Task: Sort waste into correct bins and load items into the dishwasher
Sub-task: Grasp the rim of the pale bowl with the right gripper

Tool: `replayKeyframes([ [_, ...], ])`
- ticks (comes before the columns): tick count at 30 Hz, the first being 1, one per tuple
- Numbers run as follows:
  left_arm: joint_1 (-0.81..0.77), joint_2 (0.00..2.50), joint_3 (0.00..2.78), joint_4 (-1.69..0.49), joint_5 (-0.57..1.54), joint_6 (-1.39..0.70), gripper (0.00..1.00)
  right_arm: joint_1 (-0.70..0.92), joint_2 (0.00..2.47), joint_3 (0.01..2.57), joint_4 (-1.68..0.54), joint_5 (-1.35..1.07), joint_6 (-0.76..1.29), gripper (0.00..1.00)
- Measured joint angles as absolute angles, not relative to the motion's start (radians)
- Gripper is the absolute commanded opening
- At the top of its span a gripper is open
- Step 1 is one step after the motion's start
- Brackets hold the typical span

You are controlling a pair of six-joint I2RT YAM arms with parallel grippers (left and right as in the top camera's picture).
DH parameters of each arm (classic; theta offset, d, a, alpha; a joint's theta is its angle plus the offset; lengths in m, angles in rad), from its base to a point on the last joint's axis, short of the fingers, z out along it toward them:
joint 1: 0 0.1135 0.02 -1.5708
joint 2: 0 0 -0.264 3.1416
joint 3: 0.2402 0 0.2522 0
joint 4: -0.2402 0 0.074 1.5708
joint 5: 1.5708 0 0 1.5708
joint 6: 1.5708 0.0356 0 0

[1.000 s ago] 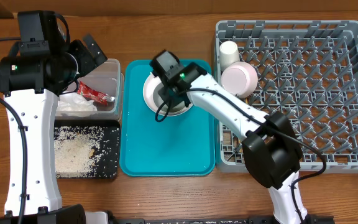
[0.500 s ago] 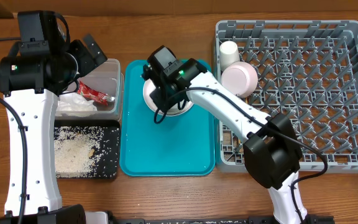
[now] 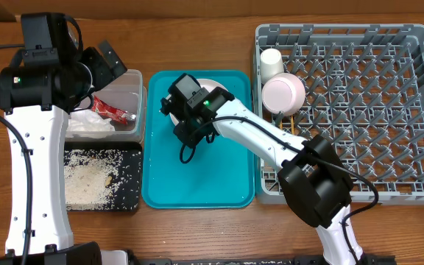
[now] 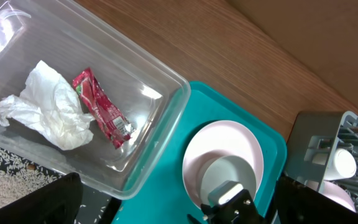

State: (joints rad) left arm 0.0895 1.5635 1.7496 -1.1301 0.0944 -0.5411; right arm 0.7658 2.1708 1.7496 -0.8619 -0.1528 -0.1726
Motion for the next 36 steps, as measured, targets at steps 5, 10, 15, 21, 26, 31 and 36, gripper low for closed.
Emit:
replayKeyframes([
  [5,0.089,1.563,1.750,-1.130,0.094,-0.541,1.00,0.766,2.171,1.728,-0.833,-0.153,-0.192,0.29],
  [10,0.089,1.563,1.750,-1.130,0.094,-0.541,1.00,0.766,2.171,1.728,-0.831,-0.153,-0.200,0.29],
  [15,0.089,1.563,1.750,-1.130,0.094,-0.541,1.00,0.765,2.171,1.730,-0.834,-0.153,-0.203,0.29],
  [21,0.089,1.563,1.750,-1.130,0.094,-0.541,1.00,0.765,2.171,1.748,-0.865,-0.153,-0.204,0.29],
  [26,0.089,1.563,1.750,-1.130,0.094,-0.541,1.00,0.765,2.171,1.774,-0.891,-0.153,-0.204,0.29],
  [31,0.089,1.563,1.750,-1.130,0.094,-0.541,1.00,0.765,2.171,1.784,-0.886,-0.153,-0.204,0.29],
  [36,0.089,1.563,1.750,-1.130,0.094,-0.541,1.00,0.765,2.171,1.784,-0.873,-0.150,-0.207,0.29],
])
